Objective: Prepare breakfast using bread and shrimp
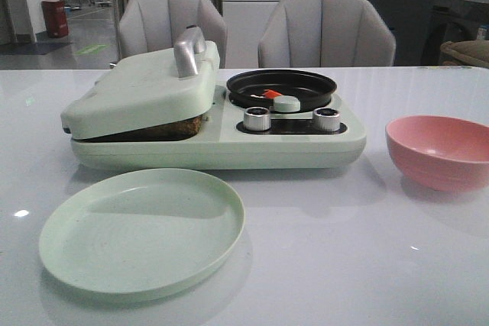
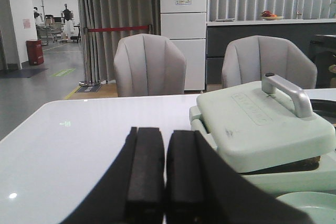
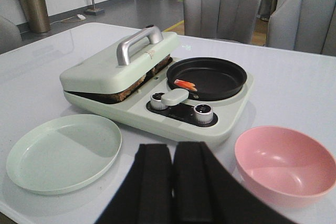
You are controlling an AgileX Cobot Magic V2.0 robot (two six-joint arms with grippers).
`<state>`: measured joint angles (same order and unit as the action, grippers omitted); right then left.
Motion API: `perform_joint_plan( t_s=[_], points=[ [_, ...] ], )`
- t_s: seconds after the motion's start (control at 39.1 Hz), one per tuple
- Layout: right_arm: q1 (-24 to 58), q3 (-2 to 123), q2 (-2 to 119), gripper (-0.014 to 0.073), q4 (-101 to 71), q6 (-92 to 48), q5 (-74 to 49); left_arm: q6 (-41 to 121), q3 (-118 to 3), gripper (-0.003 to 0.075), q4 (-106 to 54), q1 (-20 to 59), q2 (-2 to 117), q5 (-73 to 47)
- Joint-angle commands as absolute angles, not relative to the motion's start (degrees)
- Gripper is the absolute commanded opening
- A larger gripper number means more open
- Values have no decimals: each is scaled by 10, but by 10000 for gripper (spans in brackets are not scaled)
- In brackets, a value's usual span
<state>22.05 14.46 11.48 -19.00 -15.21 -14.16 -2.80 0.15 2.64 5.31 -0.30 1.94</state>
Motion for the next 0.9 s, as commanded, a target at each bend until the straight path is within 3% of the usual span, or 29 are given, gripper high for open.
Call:
perform_joint_plan(
  t_s=[0.0, 0.51, 0.87],
  points=[
    [221, 161, 120, 133, -196, -155, -101, -36, 5, 112, 20, 52, -13, 65],
    [221, 159, 120, 133, -196, -155, -100, -36, 5, 112, 20, 52, -13, 65],
    [159, 75, 67, 133, -91, -127, 57, -36, 5, 112, 20, 52, -13, 65]
  ],
)
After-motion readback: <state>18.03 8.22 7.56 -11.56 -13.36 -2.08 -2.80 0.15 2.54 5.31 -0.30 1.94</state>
